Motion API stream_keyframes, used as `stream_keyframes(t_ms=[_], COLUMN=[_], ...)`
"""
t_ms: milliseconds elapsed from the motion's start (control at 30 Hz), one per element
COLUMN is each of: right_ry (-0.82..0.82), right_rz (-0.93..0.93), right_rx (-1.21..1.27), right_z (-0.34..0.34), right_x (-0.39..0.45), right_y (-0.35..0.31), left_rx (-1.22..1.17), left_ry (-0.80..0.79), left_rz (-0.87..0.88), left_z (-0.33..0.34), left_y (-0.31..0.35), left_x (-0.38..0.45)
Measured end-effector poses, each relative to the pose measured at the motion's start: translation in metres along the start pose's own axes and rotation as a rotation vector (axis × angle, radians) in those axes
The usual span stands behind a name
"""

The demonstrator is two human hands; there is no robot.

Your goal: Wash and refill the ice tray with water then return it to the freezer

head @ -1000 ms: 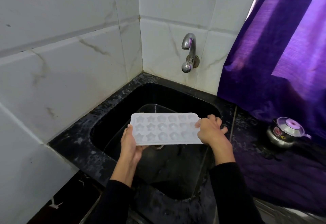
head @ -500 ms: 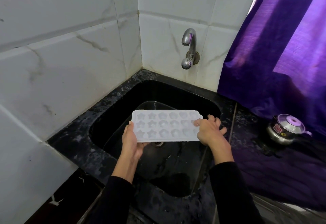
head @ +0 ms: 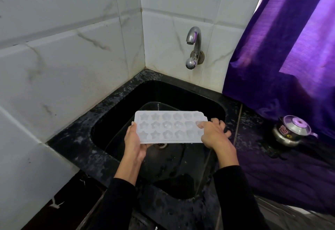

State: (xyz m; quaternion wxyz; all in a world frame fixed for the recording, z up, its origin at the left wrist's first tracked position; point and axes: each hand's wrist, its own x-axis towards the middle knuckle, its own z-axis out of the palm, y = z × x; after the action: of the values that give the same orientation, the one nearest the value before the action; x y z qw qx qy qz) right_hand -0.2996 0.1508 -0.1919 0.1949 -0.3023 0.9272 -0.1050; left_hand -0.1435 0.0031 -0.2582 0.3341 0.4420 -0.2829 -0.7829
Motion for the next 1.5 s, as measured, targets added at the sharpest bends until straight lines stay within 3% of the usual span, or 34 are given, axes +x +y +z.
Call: stream_keyframes(t_ms=[333, 1500], right_ry=[0.095, 0.043], right_rz=[-0.089, -0.071], right_rx=[0.077, -0.119], right_z=[0.008, 0.012], right_x=[0.000, 0.001], right_y=[-0.014, -0.023], left_rx=[-0.003, 0.019], left_ry=[-0.022, -0.007], left_rz=[0.008, 0.007], left_z=[0.001, 0.002], left_y=[0.001, -0.001], left_x=[-0.002, -0.001])
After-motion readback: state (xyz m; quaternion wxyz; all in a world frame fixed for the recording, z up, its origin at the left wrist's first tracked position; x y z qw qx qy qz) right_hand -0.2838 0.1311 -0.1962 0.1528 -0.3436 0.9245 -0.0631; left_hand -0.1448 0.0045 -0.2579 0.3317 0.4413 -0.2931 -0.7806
